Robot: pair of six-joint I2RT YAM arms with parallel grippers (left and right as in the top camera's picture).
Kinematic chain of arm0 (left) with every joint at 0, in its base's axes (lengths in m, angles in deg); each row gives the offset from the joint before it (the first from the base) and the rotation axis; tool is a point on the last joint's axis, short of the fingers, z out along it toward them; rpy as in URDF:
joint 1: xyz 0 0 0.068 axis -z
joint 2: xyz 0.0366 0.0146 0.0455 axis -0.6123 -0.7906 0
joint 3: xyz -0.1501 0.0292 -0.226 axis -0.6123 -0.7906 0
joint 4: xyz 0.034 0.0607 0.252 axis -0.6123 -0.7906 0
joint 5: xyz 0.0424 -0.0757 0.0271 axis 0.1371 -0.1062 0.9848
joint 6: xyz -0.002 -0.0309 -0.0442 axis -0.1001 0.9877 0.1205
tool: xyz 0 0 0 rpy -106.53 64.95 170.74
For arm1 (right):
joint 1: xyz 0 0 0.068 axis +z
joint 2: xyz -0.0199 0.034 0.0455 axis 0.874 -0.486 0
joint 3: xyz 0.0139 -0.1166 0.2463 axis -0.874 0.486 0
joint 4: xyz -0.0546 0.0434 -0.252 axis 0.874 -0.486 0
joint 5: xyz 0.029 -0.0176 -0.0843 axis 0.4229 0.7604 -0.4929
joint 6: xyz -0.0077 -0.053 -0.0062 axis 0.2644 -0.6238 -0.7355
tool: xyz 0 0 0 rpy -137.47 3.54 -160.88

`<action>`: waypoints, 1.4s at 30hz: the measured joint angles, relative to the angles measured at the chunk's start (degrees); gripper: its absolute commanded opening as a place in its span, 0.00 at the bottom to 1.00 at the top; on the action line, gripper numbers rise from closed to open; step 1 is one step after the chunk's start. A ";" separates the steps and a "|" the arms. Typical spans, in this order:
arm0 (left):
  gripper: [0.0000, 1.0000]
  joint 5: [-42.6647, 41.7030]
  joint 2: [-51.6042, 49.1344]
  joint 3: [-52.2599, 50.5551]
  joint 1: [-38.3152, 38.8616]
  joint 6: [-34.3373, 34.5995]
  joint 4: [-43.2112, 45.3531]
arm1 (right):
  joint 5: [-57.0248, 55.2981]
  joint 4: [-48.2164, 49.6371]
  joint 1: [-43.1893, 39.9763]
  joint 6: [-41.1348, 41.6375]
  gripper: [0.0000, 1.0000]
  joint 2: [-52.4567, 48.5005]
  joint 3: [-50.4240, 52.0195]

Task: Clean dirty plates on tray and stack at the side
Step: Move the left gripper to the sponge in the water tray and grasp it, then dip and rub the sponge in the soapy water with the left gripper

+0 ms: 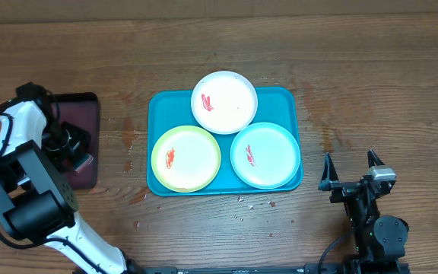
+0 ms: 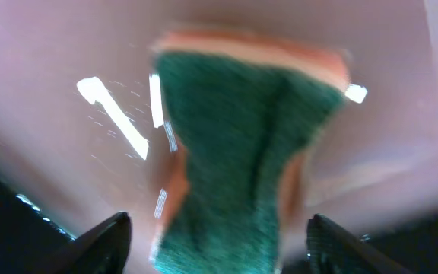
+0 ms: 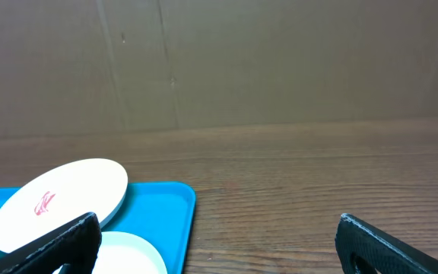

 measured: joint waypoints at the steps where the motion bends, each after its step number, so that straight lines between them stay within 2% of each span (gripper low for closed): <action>1: 0.67 -0.02 0.00 0.00 -0.24 0.04 0.02 | 0.00 -0.04 0.02 0.00 1.00 0.00 0.00; 3: 0.64 -0.39 0.00 0.00 -1.14 -0.13 0.00 | 0.00 -0.07 0.00 0.00 1.00 0.00 0.00; 8: 0.75 -3.15 -0.02 -0.09 -1.57 -1.22 0.13 | 0.00 -0.04 0.02 0.02 1.00 0.00 0.00; 17: 0.73 -4.37 -0.02 -2.47 -0.17 -2.75 1.05 | 0.00 0.00 0.00 0.00 1.00 0.00 0.00; 21: 0.77 -2.29 -0.02 -3.28 -0.17 -2.80 2.05 | 0.00 -0.02 0.02 -0.02 1.00 0.00 0.00; 22: 0.75 -1.81 -0.02 -3.34 -0.17 -2.91 2.21 | 0.00 -0.02 0.00 0.02 1.00 0.00 0.00; 25: 0.46 -0.52 -0.02 -3.43 -0.17 -3.23 2.27 | 0.00 0.00 0.02 0.02 1.00 0.00 0.00; 27: 0.21 0.11 -0.02 -3.45 -0.17 -3.30 2.38 | 0.00 0.00 0.00 0.00 1.00 0.00 0.00; 28: 0.05 0.22 -0.02 -3.48 -0.17 -3.10 2.40 | -0.02 -0.02 0.00 0.00 1.00 0.00 0.00; 33: 0.04 0.98 -0.02 -3.48 -0.20 -3.37 2.67 | 0.00 -0.02 0.02 -0.09 1.00 0.00 0.00; 35: 0.38 1.25 -0.02 -3.48 -0.20 -3.37 3.30 | 0.00 -0.04 0.02 -0.11 1.00 0.00 0.00; 37: 0.93 1.92 -0.02 -3.48 -0.20 -3.76 4.07 | 0.02 0.00 0.00 -0.09 1.00 0.00 0.00; 38: 1.00 2.19 -0.02 -3.48 -0.20 -3.85 4.59 | 0.00 -0.04 0.00 -0.09 1.00 0.00 0.00; 42: 1.00 2.86 -0.02 -3.48 -0.20 -4.02 7.17 | -0.02 0.00 0.02 -0.11 1.00 0.00 0.00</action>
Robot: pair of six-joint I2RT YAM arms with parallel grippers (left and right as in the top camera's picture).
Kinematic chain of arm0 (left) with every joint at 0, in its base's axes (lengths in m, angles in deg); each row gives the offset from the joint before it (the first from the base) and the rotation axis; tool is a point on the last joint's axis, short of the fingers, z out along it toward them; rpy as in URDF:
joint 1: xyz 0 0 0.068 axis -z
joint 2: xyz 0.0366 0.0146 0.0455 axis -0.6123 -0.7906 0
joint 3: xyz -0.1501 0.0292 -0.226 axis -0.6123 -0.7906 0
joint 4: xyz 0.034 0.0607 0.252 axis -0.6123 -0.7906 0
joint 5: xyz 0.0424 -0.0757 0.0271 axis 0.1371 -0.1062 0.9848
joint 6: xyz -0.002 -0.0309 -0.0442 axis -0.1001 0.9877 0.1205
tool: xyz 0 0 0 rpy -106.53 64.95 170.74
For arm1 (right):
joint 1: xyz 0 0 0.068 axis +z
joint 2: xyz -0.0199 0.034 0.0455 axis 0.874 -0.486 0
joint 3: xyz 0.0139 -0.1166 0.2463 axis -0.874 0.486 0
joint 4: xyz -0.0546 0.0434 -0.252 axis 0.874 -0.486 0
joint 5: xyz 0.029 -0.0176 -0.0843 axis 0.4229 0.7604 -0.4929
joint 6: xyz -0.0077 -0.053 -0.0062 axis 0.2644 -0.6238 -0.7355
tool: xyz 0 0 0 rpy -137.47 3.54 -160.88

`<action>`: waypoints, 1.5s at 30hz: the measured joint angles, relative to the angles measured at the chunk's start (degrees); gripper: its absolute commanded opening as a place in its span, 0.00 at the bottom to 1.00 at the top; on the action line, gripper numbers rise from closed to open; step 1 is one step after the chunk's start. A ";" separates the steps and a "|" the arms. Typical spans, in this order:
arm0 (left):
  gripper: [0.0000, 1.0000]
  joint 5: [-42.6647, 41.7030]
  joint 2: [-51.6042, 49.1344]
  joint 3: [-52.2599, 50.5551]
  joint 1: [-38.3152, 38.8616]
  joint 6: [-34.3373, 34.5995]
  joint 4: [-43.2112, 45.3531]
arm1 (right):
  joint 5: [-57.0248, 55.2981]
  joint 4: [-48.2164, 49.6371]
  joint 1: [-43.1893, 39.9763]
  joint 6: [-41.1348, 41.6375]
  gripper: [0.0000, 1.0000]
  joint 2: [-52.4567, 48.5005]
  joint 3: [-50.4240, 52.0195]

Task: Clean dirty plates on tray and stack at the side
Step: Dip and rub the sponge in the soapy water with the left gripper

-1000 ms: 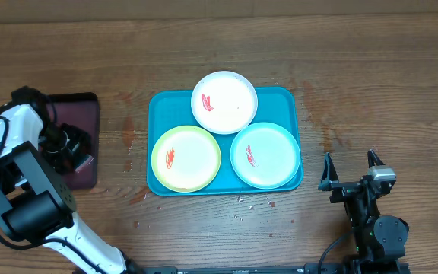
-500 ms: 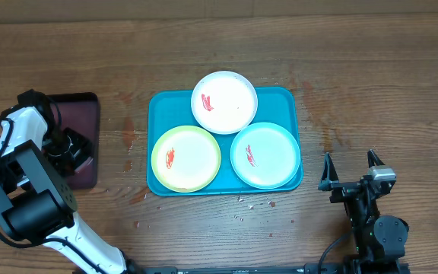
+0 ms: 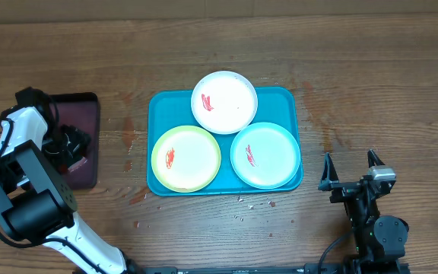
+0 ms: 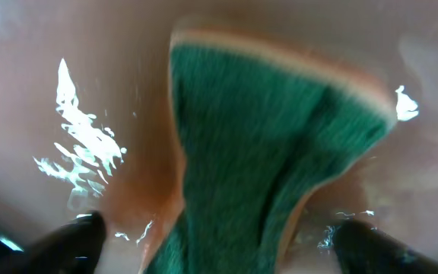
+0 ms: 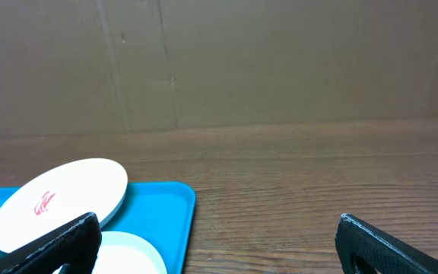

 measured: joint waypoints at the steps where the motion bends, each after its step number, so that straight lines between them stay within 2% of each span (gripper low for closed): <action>1: 1.00 0.09 0.00 0.00 0.00 -0.02 0.76 | 0.02 -0.02 -0.02 0.00 1.00 0.00 0.00; 7: 0.98 0.46 0.00 -0.07 0.00 -0.20 6.01 | 0.02 0.00 -0.02 -0.02 1.00 0.00 0.00; 12: 0.80 1.09 0.00 -0.11 0.00 -1.77 10.23 | 0.00 -0.02 -0.02 -0.02 1.00 0.00 0.00; 14: 0.71 1.92 0.00 -0.11 0.00 -2.05 11.30 | 0.02 -0.04 0.00 0.00 1.00 0.00 0.00; 15: 0.43 2.21 0.00 -0.11 0.00 -2.21 11.74 | 0.02 0.00 -0.02 0.00 1.00 0.00 0.00; 16: 0.12 2.51 0.00 -0.11 -0.04 -2.49 12.37 | 0.02 -0.07 -0.02 0.00 1.00 0.00 0.00; 17: 0.04 2.71 0.00 -0.11 -0.04 -2.54 12.61 | 0.04 -0.04 0.00 0.00 1.00 0.00 0.00; 20: 0.05 3.06 0.00 -0.11 -0.15 -2.78 12.68 | 0.02 -0.04 -0.02 0.00 1.00 0.00 0.00; 21: 0.15 3.19 0.00 -0.11 -0.15 -3.04 12.68 | 0.02 -0.02 -0.02 0.00 1.00 0.00 0.00; 22: 0.29 3.26 0.00 -0.11 -0.15 -3.02 12.55 | 0.02 -0.02 0.00 -0.02 1.00 0.00 0.00; 24: 0.64 3.32 0.00 -0.11 -0.15 -3.08 11.85 | 0.02 -0.04 -0.02 0.00 1.00 0.00 0.00; 25: 0.91 3.37 0.00 -0.11 -0.15 -3.13 11.13 | 0.02 -0.02 0.00 0.00 1.00 0.00 0.00; 26: 1.00 3.48 0.00 -0.11 -0.15 -3.21 10.14 | 0.02 0.00 0.00 0.00 1.00 0.00 0.00; 32: 1.00 2.01 0.00 -0.11 -0.50 -3.19 4.35 | 0.04 -0.04 -0.02 0.00 1.00 0.00 0.00; 34: 0.91 0.76 0.00 -0.11 -0.52 -3.19 2.29 | 0.02 -0.04 0.00 0.00 1.00 0.00 0.00; 36: 0.68 -0.35 0.00 -0.11 -0.52 -3.17 0.09 | 0.02 -0.02 -0.02 0.00 1.00 0.00 0.00; 39: 0.28 -1.73 0.00 -0.11 -0.52 -2.95 -2.54 | 0.02 -0.04 0.00 0.00 1.00 0.00 0.00; 40: 0.21 -1.97 0.00 -0.11 -0.52 -3.19 -2.95 | 0.00 -0.07 -0.02 -0.02 1.00 0.00 0.00; 41: 0.09 -2.21 0.00 -0.11 -0.52 -3.26 -3.23 | 0.02 0.00 0.00 0.00 1.00 0.00 0.00; 42: 0.04 -2.36 0.00 -0.11 -0.52 -3.43 -3.43 | 0.02 -0.02 -0.02 0.00 1.00 0.00 0.00; 43: 0.04 -2.51 0.00 -0.11 -0.52 -3.37 -3.50 | 0.02 -0.02 -0.02 0.00 1.00 0.00 0.00; 44: 0.12 -2.60 0.00 -0.11 -0.52 -3.43 -3.52 | 0.02 -0.04 -0.02 0.00 1.00 0.00 0.00; 45: 0.34 -2.73 0.00 -0.11 -0.52 -3.23 -3.52 | 0.00 -0.02 -0.02 0.00 1.00 0.00 0.00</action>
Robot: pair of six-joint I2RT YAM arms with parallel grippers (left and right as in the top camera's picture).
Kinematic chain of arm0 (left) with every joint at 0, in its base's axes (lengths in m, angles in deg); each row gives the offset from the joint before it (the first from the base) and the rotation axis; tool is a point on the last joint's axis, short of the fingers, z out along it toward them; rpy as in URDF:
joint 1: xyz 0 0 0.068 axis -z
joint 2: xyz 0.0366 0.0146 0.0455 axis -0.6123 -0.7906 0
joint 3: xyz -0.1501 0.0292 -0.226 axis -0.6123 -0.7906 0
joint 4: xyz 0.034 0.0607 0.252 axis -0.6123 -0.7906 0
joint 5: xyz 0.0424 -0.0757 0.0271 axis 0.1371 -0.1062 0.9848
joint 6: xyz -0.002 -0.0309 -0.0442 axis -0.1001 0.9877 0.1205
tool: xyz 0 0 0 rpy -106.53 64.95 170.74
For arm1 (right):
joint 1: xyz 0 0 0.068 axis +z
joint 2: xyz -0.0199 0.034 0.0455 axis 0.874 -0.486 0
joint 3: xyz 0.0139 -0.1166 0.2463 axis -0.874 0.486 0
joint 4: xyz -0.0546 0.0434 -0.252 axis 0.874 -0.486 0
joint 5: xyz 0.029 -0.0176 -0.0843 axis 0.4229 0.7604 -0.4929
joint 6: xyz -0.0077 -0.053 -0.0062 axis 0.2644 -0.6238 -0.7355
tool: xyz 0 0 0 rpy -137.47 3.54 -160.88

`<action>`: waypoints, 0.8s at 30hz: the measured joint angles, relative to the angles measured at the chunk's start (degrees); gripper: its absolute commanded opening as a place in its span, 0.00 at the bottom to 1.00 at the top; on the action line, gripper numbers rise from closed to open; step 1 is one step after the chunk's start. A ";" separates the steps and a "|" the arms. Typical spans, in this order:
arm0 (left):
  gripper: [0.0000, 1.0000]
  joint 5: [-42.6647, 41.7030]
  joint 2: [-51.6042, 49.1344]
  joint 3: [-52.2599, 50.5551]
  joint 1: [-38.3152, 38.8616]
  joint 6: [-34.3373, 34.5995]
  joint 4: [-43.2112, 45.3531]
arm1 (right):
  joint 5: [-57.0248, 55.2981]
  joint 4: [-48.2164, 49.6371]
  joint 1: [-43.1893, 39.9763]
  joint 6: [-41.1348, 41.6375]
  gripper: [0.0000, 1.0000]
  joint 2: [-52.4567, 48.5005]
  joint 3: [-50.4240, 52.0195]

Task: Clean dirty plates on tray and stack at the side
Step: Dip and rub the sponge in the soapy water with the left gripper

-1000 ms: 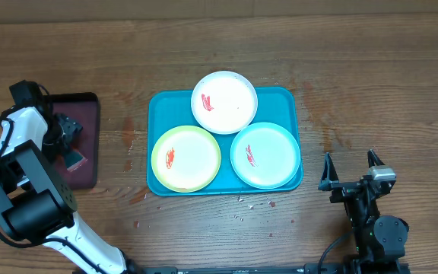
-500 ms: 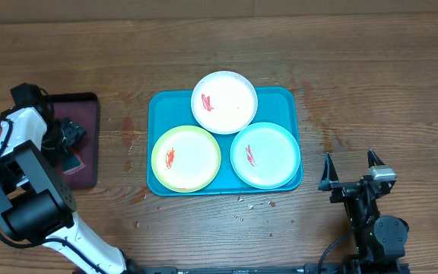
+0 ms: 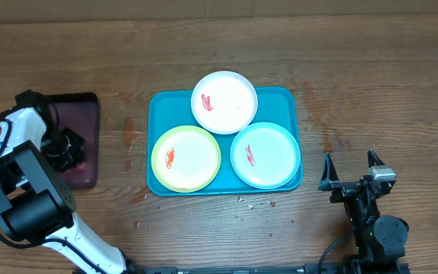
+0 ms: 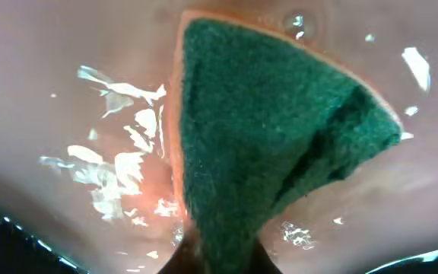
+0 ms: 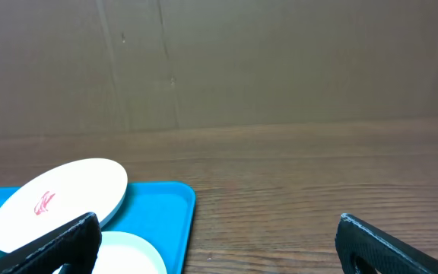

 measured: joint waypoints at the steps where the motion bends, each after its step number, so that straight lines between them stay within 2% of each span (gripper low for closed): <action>1: 0.60 -0.02 0.00 0.00 0.00 -0.20 0.09 | 0.02 -0.02 0.00 0.02 1.00 0.00 0.00; 2: 0.84 -0.07 0.00 0.00 0.00 -0.17 0.31 | 0.02 0.02 0.02 -0.02 1.00 0.00 0.00; 3: 1.00 -0.11 0.00 0.00 0.00 -0.09 0.83 | 0.04 0.00 0.00 -0.02 1.00 0.00 0.00; 10: 1.00 1.79 0.00 0.00 0.00 0.04 6.19 | 0.02 0.00 0.00 0.00 1.00 0.00 0.00; 11: 0.94 2.60 0.00 0.00 0.00 0.04 6.91 | 0.02 0.00 0.02 0.02 1.00 0.00 0.00; 14: 0.58 4.26 0.00 -0.02 0.00 0.11 7.96 | 0.02 0.00 0.02 0.00 1.00 0.00 0.00; 17: 0.07 4.94 0.00 0.00 0.00 0.00 8.61 | 0.04 0.00 0.02 0.00 1.00 0.00 0.00; 20: 0.04 5.38 0.00 0.00 0.00 0.04 8.72 | 0.02 -0.02 0.02 -0.02 1.00 0.00 0.00; 21: 0.16 5.60 0.00 -0.02 0.00 0.02 8.85 | 0.04 -0.02 0.02 -0.02 1.00 0.00 0.00; 22: 0.60 5.81 0.00 0.00 0.00 0.02 9.01 | 0.02 0.02 0.00 0.00 1.00 0.00 0.00; 23: 0.98 6.19 0.00 0.00 0.00 0.00 9.14 | 0.02 0.00 0.00 -0.02 1.00 0.00 0.00; 24: 1.00 6.45 0.00 -0.02 0.00 0.09 9.25 | 0.02 0.00 0.02 -0.02 1.00 0.00 0.00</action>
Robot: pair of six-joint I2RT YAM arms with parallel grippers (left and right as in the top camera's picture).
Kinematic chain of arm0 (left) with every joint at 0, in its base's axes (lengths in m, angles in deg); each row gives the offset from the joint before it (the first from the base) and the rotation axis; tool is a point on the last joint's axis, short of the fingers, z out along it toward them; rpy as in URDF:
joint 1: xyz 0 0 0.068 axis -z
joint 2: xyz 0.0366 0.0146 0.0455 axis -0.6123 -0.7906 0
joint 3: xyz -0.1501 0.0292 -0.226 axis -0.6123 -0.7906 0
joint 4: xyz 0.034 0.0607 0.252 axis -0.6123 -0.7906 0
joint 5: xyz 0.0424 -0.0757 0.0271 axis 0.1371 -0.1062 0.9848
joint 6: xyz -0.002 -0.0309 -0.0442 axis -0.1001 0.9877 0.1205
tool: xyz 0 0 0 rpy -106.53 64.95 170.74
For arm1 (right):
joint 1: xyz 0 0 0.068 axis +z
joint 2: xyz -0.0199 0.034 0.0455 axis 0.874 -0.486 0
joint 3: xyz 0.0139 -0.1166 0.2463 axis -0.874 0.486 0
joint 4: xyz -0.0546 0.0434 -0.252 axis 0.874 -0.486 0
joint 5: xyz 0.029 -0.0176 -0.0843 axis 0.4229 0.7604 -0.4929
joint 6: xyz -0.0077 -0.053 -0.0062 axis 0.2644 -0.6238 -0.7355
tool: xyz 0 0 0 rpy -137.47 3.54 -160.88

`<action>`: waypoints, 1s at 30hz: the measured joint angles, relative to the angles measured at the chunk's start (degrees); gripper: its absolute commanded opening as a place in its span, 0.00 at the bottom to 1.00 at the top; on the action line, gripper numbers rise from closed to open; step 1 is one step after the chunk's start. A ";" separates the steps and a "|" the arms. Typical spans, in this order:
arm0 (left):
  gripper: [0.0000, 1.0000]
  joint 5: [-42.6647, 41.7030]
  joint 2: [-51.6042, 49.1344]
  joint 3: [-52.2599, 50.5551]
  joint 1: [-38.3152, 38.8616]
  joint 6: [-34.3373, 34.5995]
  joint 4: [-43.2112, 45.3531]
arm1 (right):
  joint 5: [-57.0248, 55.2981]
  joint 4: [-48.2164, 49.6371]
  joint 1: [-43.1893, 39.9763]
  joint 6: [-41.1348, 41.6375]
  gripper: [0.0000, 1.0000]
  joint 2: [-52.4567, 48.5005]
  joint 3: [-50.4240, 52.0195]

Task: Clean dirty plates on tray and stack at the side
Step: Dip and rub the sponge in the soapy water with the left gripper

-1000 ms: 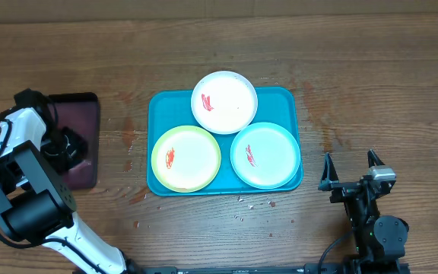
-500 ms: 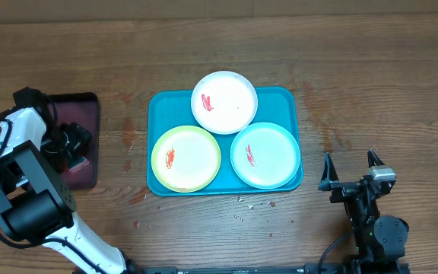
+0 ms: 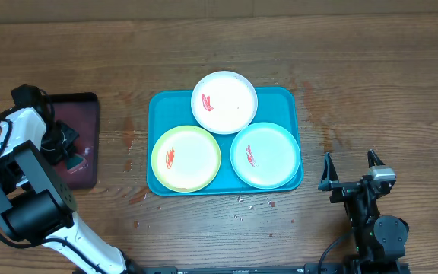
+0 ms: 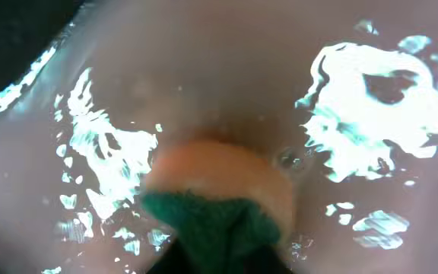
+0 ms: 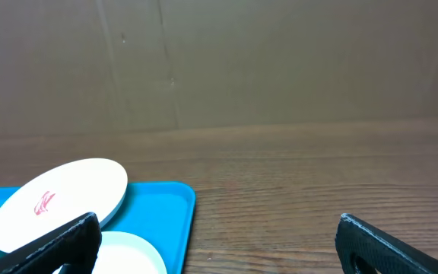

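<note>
Three dirty plates lie on the blue tray (image 3: 289, 103): a white plate (image 3: 224, 101), a green-rimmed plate (image 3: 185, 157) and a light-blue plate (image 3: 265, 154), each with a red smear. My left gripper (image 3: 65, 151) is over the maroon tray (image 3: 82, 114) at the left. It is shut on a green and orange sponge (image 4: 217, 199), held just above the wet bottom, and its dark tips (image 4: 220, 255) pinch the green side. At the front right my right gripper (image 3: 350, 176) stands open with nothing in it. Its view shows the white plate (image 5: 59, 198) and the blue tray (image 5: 175, 207).
Water glistens on the maroon tray's bottom (image 4: 363, 91). Small crumbs (image 3: 249, 202) lie on the wooden table in front of the blue tray. A cardboard wall (image 5: 219, 61) stands behind the table.
My left gripper has shifted on the maroon tray with the sponge still in it. The sponge's orange side now faces the camera instead of the broad green face. The right arm and plates are unchanged.
My left gripper stood open round the sponge lying in the maroon tray, and still did at the second moment. By the third moment it was shut on the sponge. It now holds the sponge over the wet tray. The plates and right arm stayed put.
</note>
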 measured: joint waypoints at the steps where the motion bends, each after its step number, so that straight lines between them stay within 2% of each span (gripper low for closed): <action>1: 1.00 0.24 0.00 0.02 0.00 -0.11 -0.02 | 0.00 0.00 -0.02 0.02 1.00 0.00 0.00; 15: 0.98 1.51 0.00 0.02 0.00 -0.04 -2.62 | 0.00 0.00 -0.02 0.00 1.00 0.00 0.00; 16: 0.94 2.05 0.00 0.02 0.00 -0.04 -2.08 | 0.00 -0.02 -0.02 0.02 1.00 0.00 0.00; 19: 0.72 3.63 0.00 0.02 -0.13 0.00 0.04 | 0.00 0.02 0.00 0.00 1.00 0.00 0.00; 22: 0.42 4.46 0.00 0.02 -0.52 -0.39 2.16 | 0.00 -0.02 0.00 0.04 1.00 0.00 0.00; 23: 0.16 4.66 0.00 0.02 -0.66 -0.26 2.62 | -0.02 0.00 -0.02 0.00 1.00 0.00 0.00; 24: 0.05 4.90 0.00 0.02 -0.72 -0.09 3.08 | 0.00 0.00 0.00 0.00 1.00 0.00 0.00; 25: 0.04 4.94 0.00 0.00 -0.72 -0.02 3.21 | 0.00 -0.02 0.00 0.02 1.00 0.00 0.00; 26: 0.05 4.96 0.00 0.00 -0.72 -0.04 3.34 | 0.00 0.02 0.00 0.00 1.00 0.00 0.00; 27: 0.15 4.98 0.00 0.00 -0.72 -0.07 3.37 | 0.00 0.00 0.00 0.00 1.00 0.00 0.00; 29: 0.57 5.11 0.00 0.00 -0.72 0.07 3.08 | 0.02 0.00 -0.02 0.02 1.00 0.00 0.00; 30: 0.81 5.09 0.00 0.02 -0.72 -0.09 2.71 | 0.02 0.00 0.00 0.02 1.00 0.00 0.00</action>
